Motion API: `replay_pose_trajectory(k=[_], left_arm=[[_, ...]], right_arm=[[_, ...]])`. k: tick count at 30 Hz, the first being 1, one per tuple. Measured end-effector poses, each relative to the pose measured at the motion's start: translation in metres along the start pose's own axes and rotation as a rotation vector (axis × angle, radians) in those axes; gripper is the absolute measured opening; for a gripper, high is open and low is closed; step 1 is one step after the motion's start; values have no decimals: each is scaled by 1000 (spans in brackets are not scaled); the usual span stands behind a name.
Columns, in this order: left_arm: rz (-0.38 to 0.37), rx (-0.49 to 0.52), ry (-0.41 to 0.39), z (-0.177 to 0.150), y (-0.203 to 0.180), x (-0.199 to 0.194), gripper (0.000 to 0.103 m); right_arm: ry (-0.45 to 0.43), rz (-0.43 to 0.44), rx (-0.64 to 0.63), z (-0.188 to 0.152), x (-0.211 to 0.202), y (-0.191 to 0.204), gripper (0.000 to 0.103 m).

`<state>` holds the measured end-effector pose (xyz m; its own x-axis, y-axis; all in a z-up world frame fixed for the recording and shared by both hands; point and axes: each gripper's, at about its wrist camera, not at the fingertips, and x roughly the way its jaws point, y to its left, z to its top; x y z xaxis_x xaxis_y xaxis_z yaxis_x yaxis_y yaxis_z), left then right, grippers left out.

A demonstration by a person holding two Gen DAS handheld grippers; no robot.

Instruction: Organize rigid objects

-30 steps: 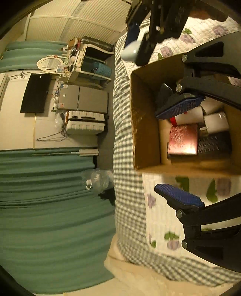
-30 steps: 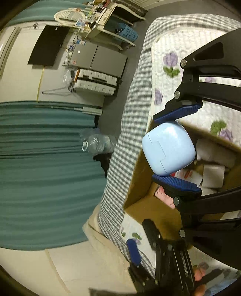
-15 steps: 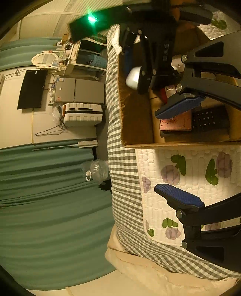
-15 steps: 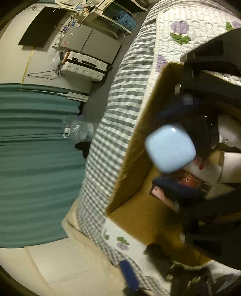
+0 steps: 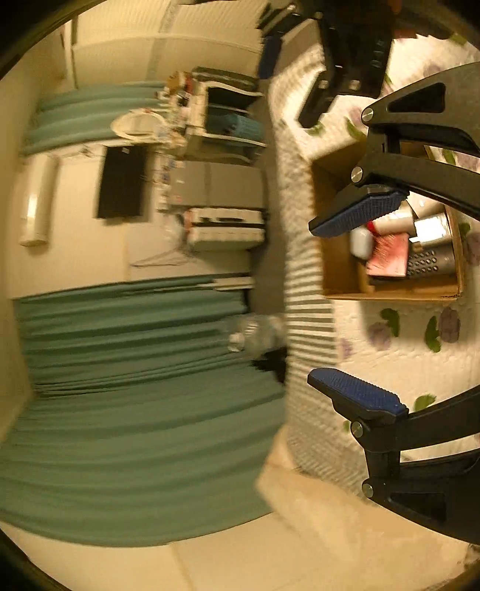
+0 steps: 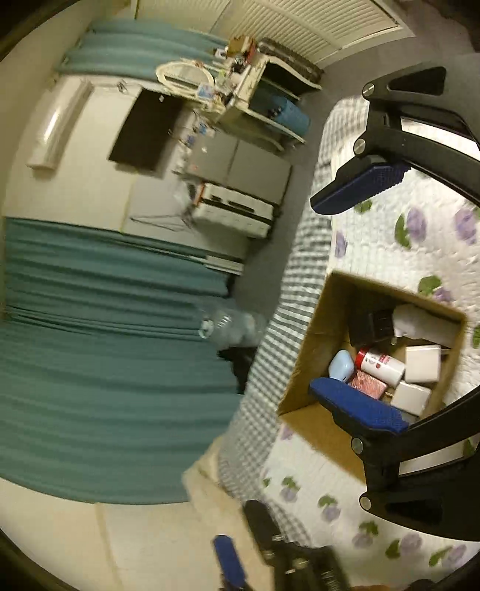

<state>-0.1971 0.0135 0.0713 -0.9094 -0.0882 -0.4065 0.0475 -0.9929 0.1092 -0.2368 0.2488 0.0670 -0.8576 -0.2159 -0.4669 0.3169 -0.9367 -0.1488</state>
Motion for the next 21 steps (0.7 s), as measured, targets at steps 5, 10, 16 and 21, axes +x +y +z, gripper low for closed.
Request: replay_pose_trajectory(k=[5,10,16,21], left_arm=[[-36,10,-140,28,7,-85,77],[-37,32,-211,27,6,-139,78],[-30,6,-221,1,8,-153,79],[-20,-23,-199,-28,6,-130,79]], right_arm=[[-94,-25,14,15,-82,4,103],[-156,-28,38,14,-143,14,103],[-234,-45,55,-9,-181,33,103],[-317,-7,30,-41,-170,55,103]])
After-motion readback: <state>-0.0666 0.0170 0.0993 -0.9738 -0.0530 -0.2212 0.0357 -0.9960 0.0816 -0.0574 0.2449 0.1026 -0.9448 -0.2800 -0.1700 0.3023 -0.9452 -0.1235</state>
